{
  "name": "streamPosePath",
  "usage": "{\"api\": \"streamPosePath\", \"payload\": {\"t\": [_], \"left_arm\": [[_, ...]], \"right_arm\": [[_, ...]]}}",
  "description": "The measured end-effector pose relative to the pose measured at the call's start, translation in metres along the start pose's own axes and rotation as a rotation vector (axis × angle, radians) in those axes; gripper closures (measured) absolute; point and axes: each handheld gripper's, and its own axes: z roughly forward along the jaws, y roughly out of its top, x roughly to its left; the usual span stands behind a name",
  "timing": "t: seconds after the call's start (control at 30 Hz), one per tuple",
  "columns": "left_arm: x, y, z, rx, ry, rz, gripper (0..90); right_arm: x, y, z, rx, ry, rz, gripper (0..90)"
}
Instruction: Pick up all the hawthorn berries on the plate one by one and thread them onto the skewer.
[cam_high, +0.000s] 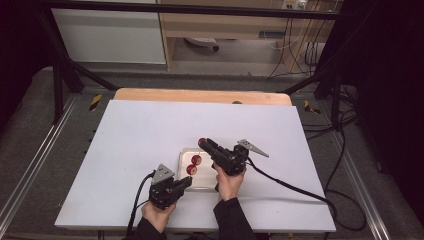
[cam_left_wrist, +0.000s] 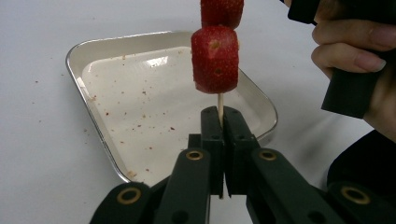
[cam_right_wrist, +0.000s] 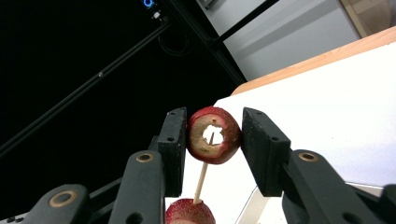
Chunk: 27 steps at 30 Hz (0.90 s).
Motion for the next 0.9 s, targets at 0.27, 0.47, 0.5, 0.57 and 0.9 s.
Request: {"api": "streamPosePath", "payload": {"t": [0.27,0.47,0.5,0.57,0.9], "left_arm": [[0.0008,0.0037,0.0016,0.006,-0.001,-0.003,88.3],[-0.0008,0.0031,0.0042,0.015,0.004,0.006,88.3],[-0.0009,0.003,0.0042,0.015,0.006,0.009,88.3],[0.0001,0.0026,0.0031,0.009,0.012,0.015,88.4],[-0.0008,-0.0017,0.0009,0.006,0.013,0.032,88.6]], "right_arm": [[0.0011,-0.001,-0.0011,0.005,0.006,-0.007,61.9],[0.0014,-0.0029,-0.0014,0.012,0.004,-0.006,62.1],[0.0013,-0.003,-0.0013,0.012,0.003,-0.003,62.1],[0.0017,-0.0026,-0.0015,0.018,-0.003,0.009,62.1],[-0.0002,0.0023,-0.0005,0.022,-0.002,0.03,62.2]]}}
